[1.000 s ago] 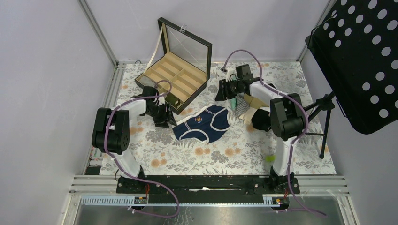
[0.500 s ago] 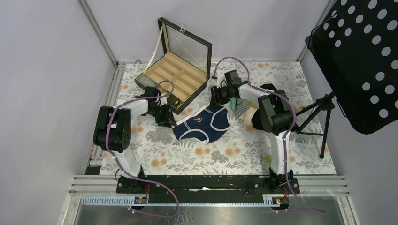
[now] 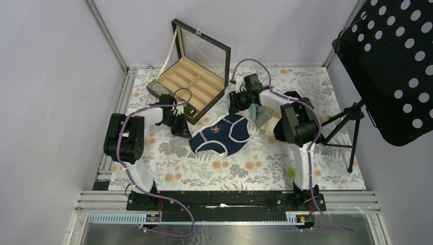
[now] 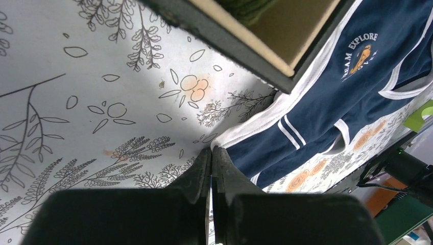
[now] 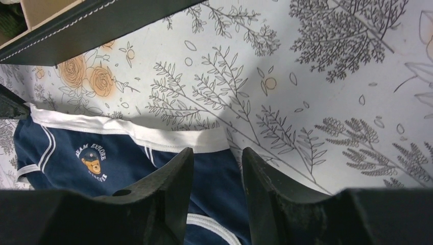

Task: Roll the underwear
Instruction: Flatten out the underwear at the center of the board.

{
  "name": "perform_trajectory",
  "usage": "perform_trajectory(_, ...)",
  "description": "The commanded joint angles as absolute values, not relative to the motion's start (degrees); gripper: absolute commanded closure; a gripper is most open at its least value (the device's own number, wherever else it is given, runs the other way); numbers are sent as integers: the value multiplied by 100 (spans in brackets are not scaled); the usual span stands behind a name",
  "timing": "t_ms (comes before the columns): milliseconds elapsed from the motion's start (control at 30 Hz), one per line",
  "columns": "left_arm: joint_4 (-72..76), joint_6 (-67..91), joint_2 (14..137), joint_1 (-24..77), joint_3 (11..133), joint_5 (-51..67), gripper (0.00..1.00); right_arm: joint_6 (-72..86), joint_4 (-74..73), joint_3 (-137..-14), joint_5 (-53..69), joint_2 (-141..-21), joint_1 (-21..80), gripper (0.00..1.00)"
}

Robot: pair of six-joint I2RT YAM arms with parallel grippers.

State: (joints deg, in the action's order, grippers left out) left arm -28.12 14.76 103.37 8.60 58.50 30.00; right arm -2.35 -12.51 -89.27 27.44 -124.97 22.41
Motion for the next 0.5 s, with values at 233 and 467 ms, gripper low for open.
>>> perform_trajectory(233, -2857, 932, 10099, 896, 6035, 2627, 100, -839, -1216, -9196, 2523, -12893, 2486, 53)
perform_trajectory(467, -2901, 791, 9993, 940, 6166, 2594, 100, -981, -1269, -9141, 2358, -12875, 2487, 81)
